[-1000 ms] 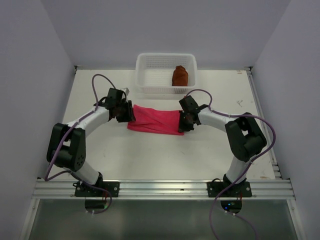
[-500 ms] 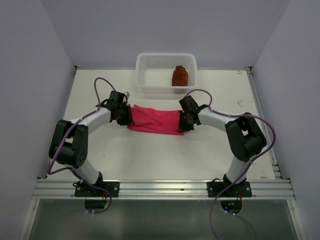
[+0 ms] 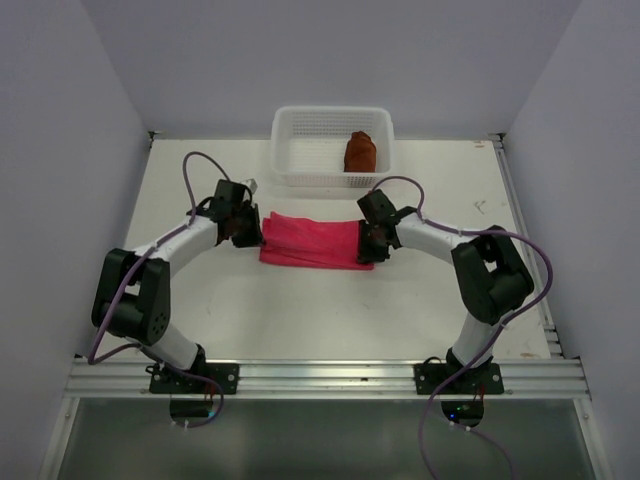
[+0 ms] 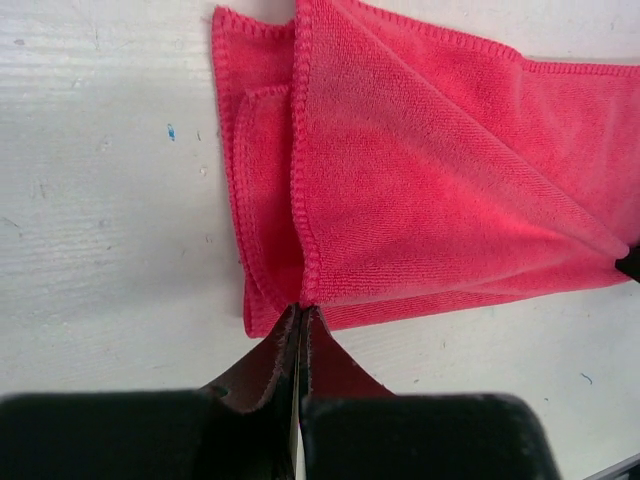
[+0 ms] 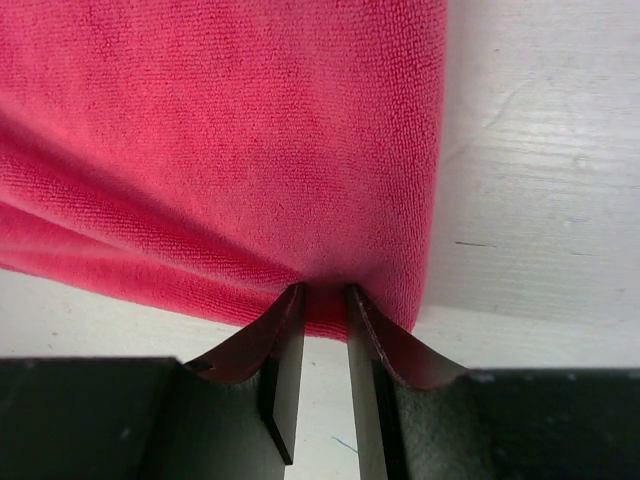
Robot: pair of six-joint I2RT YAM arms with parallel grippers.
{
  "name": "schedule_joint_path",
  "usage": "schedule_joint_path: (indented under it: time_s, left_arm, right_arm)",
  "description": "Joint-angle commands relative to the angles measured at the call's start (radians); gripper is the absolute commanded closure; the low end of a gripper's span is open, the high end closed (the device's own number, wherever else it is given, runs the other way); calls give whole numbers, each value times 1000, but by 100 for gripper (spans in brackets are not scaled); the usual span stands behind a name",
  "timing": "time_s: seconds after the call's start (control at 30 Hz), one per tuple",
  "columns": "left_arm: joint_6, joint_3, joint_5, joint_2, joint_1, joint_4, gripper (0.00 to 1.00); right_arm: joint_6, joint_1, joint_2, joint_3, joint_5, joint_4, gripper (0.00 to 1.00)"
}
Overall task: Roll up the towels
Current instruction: Fold the towel
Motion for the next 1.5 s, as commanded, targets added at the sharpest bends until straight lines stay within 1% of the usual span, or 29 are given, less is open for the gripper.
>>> schedule_joint_path:
  time_s: [0.0, 0.23, 0.37, 0.5, 0.77, 0.87, 0.9, 0.97, 1.0, 1.2, 1.33, 1.47]
  left_arm:
    - [10, 9, -13, -64, -6, -4, 100]
    - [4, 9, -24, -93, -6, -33, 100]
    - [1, -8, -10, -112, -6, -50, 100]
    - [-11, -41, -6, -144, -6, -50, 100]
    - [-36, -146, 6, -153, -6, -15, 99]
    - [-48, -149, -23, -135, -6, -33, 92]
    - [-51, -146, -41, -129, -6, -39, 87]
    - [-52, -138, -55, -123, -8, -49, 81]
    - [-54, -137, -61, -121, -6, -52, 73]
    - [-69, -130, -90, -156, -6, -84, 67]
    - [-83, -95, -104, -219, -8, -114, 66]
    - [-89, -63, -135, -273, -8, -139, 63]
  right_arm:
    - [-39, -9, -35, 49, 93, -98, 71]
    - [-28, -15, -25, 115, 101, -135, 71]
    - [-30, -17, -26, 145, 110, -152, 68]
    - [-30, -20, -28, 165, 118, -166, 65]
    - [-30, -22, -3, 204, 113, -177, 65]
    - [-30, -22, 9, 207, 110, -174, 65]
    - [-27, -22, 12, 204, 107, -169, 65]
    - [-27, -22, 17, 199, 104, -164, 64]
    - [-27, -23, 15, 198, 101, -163, 64]
    - [-27, -28, 0, 189, 95, -158, 64]
    - [-24, -45, -26, 167, 87, -149, 63]
    - [-15, -83, -55, 109, 26, -118, 60]
